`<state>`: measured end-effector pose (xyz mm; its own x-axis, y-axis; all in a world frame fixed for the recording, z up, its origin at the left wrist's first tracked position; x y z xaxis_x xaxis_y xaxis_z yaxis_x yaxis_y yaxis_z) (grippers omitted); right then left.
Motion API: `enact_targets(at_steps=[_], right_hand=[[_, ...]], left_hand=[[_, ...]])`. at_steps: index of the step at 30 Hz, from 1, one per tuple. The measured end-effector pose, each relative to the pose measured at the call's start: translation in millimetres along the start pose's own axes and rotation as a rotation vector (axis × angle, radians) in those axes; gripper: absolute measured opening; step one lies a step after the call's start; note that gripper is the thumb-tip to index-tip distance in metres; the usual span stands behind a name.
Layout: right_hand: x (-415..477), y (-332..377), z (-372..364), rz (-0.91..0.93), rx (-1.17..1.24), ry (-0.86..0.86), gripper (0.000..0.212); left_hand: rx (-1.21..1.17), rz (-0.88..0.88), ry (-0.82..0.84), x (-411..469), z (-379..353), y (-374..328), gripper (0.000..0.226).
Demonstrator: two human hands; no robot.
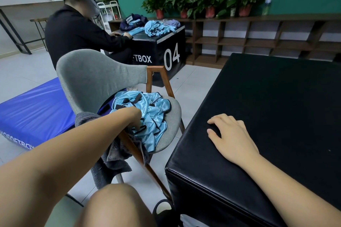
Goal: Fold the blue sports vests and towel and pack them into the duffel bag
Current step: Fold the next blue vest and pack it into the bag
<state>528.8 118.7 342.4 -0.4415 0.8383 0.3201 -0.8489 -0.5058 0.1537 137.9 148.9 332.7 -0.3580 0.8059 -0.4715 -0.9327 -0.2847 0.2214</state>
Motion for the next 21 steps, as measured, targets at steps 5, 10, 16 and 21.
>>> enact_targets(at_steps=[5,10,16,21], right_hand=[[-1.0,-0.2,-0.5,-0.003,-0.005,-0.005,0.029],[-1.5,0.9,1.1,-0.001,-0.004,-0.002,0.03],[-2.5,2.4,3.2,-0.003,-0.009,-0.004,0.029],[-3.7,5.2,6.6,-0.003,-0.023,0.004,0.03]], left_hand=[[-0.163,-0.029,-0.088,-8.2,6.7,-0.3,0.026],[-0.711,-0.125,-0.167,-23.7,29.7,17.0,0.021],[-1.235,-0.189,-0.275,-44.4,49.2,27.6,0.017],[-1.544,-0.283,-0.357,-69.6,85.0,25.7,0.013]])
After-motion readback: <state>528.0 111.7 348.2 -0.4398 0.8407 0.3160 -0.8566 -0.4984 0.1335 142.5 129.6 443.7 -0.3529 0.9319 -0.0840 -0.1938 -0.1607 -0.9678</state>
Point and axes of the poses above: each hand's wrist, its own x-axis towards the middle knuckle, its own z-axis out of the back of the hand, y = z × x, the point moved 5 cm from there along x, towards the middle knuckle, and after that the axes turned 10 degrees about -x, right-handed, at the moved point
